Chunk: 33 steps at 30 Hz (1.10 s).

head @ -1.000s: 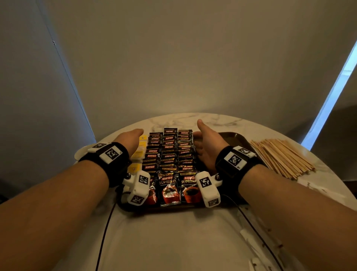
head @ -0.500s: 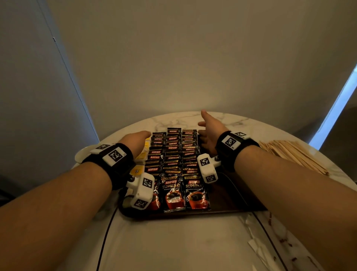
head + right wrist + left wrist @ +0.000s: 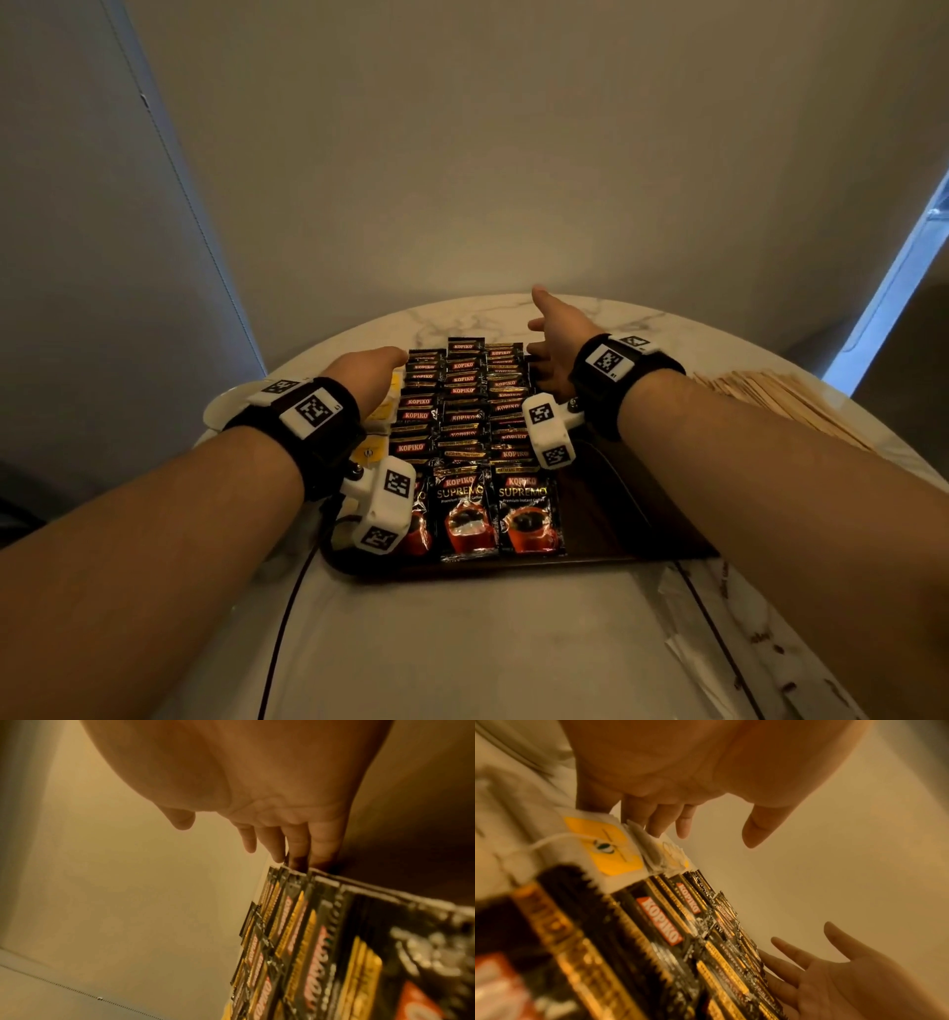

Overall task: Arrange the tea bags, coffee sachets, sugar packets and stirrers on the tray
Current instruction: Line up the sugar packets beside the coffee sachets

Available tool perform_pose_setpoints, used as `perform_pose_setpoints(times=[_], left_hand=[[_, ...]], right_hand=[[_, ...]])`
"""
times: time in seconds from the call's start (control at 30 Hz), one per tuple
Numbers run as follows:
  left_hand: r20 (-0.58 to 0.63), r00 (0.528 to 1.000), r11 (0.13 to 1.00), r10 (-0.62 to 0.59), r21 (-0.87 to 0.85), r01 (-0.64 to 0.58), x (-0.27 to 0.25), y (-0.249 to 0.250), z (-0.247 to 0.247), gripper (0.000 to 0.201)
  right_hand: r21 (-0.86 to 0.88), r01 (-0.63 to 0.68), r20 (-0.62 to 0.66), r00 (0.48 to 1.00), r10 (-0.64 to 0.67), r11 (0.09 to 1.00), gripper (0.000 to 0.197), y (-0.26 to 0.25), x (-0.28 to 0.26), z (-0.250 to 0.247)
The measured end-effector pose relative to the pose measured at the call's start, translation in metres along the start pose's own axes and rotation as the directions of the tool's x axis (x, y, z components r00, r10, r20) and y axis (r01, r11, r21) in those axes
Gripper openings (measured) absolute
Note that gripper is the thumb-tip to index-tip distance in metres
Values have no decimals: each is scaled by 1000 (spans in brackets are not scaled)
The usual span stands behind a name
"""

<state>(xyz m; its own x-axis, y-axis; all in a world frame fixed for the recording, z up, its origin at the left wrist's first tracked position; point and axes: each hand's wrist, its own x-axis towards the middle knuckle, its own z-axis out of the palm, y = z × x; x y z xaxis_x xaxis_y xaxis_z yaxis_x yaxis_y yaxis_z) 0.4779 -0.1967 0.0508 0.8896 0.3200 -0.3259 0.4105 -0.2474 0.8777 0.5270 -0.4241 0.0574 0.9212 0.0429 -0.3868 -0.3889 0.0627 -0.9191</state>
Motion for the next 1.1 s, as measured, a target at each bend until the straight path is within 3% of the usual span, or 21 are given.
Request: perform_pose_setpoints(times=[0.1, 0.23, 0.3, 0.37, 0.5, 0.63, 0.7, 0.8, 0.9, 1.0, 1.1], left_hand=[[0, 1000, 999, 22, 28, -22, -5, 0, -3, 72], [-77, 987, 986, 142, 96, -134, -39, 6, -1, 33], [-118, 941, 917, 317, 292, -272, -61, 9, 2, 30], [-91, 871, 828, 482, 372, -420, -90, 12, 10, 37], [185, 764, 629, 619, 467, -622, -163, 6, 42, 36], [591, 694, 424, 411, 550, -720, -229, -4, 79, 50], [694, 663, 362, 282, 563, -743, -250, -11, 98, 63], [748, 640, 315, 173, 574, -756, -270, -19, 124, 75], [739, 662, 331, 122, 599, -730, -281, -18, 145, 84], [721, 683, 340, 116, 617, -709, -283, -16, 162, 96], [716, 689, 287, 114, 640, -712, -284, -16, 175, 109]], right_hand=[[-50, 16, -26, 1000, -17, 999, 79, -2, -12, -8], [-380, 40, -47, 997, -63, 924, 59, -9, -48, -21], [-558, 33, -8, 999, -45, 829, 47, -11, -75, -31], [-719, 38, 5, 999, -50, 694, 42, -10, -100, -43], [-884, -22, -29, 1000, -9, 466, 42, 2, -141, -76], [-949, -70, -95, 993, -67, 308, 33, 15, -178, -117], [-944, -150, -160, 987, -10, 292, 39, 22, -196, -138], [-952, -238, -232, 971, 55, 192, 55, 32, -218, -166], [-965, -253, -247, 965, 86, 65, 72, 43, -233, -188], [-968, -251, -248, 963, 109, 22, 87, 53, -240, -199], [-974, -225, -228, 964, 136, -36, 100, 60, -237, -199]])
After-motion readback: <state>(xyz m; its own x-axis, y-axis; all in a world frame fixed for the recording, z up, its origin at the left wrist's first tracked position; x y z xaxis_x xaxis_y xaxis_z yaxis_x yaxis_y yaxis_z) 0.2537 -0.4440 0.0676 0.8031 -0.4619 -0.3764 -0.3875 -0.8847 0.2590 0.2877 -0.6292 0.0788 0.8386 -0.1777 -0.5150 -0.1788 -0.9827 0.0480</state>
